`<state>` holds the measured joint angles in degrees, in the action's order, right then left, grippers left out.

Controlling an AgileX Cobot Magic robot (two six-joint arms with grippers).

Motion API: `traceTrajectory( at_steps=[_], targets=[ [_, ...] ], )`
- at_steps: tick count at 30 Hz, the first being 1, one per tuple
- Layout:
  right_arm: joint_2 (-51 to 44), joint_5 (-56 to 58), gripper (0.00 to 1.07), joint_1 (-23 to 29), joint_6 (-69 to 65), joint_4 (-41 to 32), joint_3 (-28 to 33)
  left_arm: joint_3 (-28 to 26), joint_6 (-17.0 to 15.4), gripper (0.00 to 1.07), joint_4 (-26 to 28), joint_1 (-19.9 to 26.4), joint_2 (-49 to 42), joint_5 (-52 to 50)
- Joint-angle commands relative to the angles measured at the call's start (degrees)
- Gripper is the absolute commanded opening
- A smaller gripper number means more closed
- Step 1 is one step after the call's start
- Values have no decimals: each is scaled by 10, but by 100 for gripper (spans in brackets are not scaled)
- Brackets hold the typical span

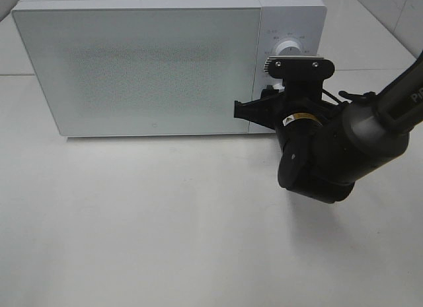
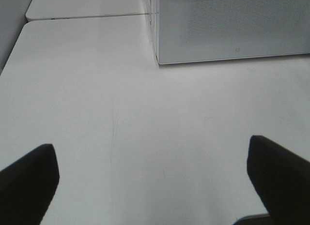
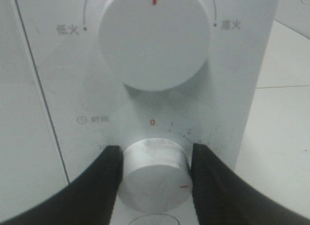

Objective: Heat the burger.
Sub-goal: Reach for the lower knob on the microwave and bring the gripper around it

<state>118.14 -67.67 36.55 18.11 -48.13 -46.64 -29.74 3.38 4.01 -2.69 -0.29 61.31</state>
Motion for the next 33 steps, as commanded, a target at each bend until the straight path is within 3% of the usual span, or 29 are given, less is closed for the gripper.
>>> traceTrajectory(
  at_steps=[1, 13, 33],
  targets=[
    [1, -93, 0, -3, -6, -8, -9, 2, 2, 98, 5, 1, -9, -1],
    [1, -97, 0, -5, -145, 87, -9, 2, 2, 98, 5, 1, -9, -1],
    [1, -110, 0, -5, -424, 121, -9, 2, 2, 98, 5, 1, -9, -1]
  ],
)
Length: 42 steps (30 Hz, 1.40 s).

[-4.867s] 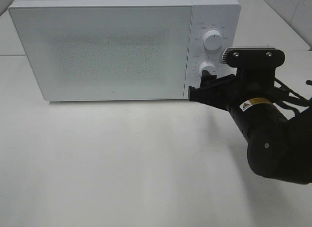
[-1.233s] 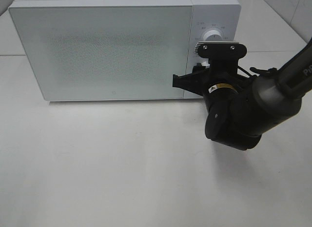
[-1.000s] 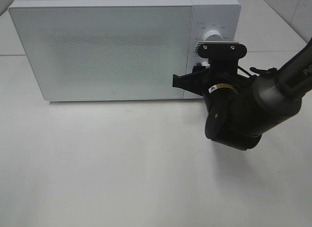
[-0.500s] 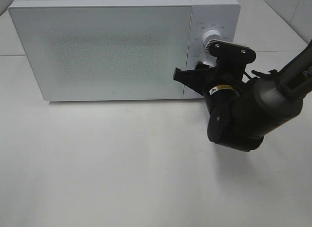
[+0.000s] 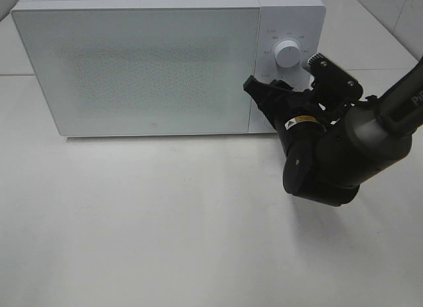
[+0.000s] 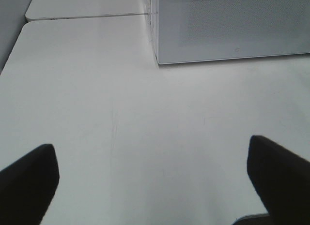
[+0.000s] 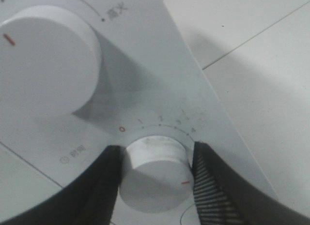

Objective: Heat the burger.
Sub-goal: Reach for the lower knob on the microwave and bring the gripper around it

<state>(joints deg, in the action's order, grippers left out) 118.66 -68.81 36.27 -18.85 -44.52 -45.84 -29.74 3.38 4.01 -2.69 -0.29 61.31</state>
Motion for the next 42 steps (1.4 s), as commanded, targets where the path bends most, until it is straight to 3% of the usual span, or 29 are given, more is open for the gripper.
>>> traceTrajectory(
  at_steps=[1, 42],
  targets=[
    [-4, -102, 0, -2, -80, 91, -17, 2, 2, 98, 5, 1, -9, -1],
    [-4, -113, 0, -2, -657, 107, -17, 2, 2, 98, 5, 1, -9, -1]
  ],
)
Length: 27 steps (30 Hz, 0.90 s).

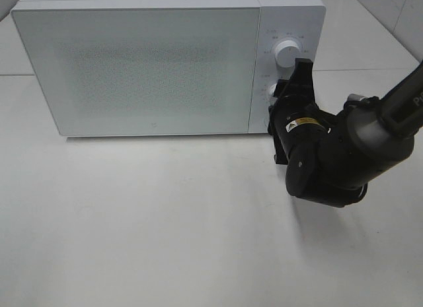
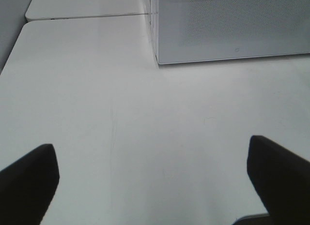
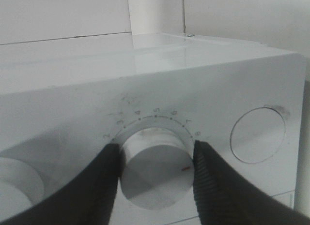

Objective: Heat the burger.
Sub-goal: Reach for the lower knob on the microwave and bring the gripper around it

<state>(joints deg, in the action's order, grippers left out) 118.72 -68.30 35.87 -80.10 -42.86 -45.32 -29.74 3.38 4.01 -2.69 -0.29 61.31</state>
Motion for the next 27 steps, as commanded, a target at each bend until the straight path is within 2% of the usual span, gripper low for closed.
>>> traceTrajectory(
  at_steps=[1, 7, 19, 25, 27],
  targets=[
    [-5, -118, 0, 2, -53, 90, -22, 2, 2, 98, 5, 1, -9, -1],
    [-5, -118, 1, 2, -92, 90, -22, 2, 2, 98, 5, 1, -9, -1],
    [-5, -118, 4, 2, -63, 74, -22, 2, 2, 98, 5, 1, -9, -1],
    [-5, -118, 12, 2, -29, 56, -22, 2, 2, 98, 5, 1, -9, -1],
    [-5, -118, 19, 2, -18, 30, -22, 2, 2, 98, 5, 1, -9, -1]
  ],
)
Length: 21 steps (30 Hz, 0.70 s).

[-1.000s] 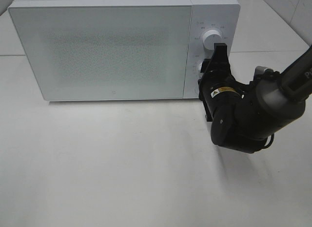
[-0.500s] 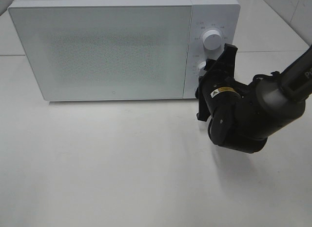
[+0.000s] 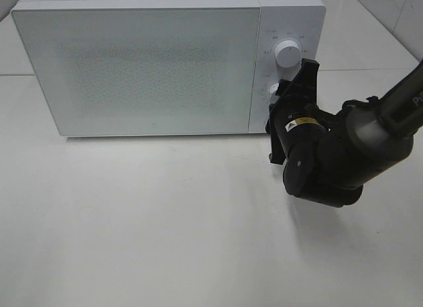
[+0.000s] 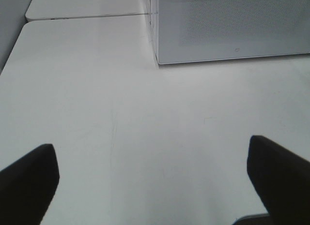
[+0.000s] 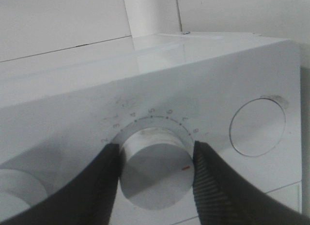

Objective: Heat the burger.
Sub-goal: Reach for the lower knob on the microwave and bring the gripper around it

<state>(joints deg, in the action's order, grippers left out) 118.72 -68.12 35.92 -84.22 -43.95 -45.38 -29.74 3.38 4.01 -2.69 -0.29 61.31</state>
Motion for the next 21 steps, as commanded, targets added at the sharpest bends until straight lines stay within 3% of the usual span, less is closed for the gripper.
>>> traceTrajectory(
  at_steps=[1, 9, 10, 15, 21],
  targets=[
    [-5, -120, 19, 1, 23, 41, -22, 2, 2, 98, 5, 1, -9, -1],
    [-9, -120, 43, 1, 52, -18, -22, 2, 2, 98, 5, 1, -9, -1],
    [-11, -120, 51, 1, 57, -31, -21, 2, 2, 98, 5, 1, -9, -1],
    [-25, -118, 69, 1, 108, -42, -5, 2, 2, 98, 5, 1, -9, -1],
    [-39, -66, 75, 3, 143, -24, 14, 2, 2, 98, 5, 1, -9, -1]
  ],
)
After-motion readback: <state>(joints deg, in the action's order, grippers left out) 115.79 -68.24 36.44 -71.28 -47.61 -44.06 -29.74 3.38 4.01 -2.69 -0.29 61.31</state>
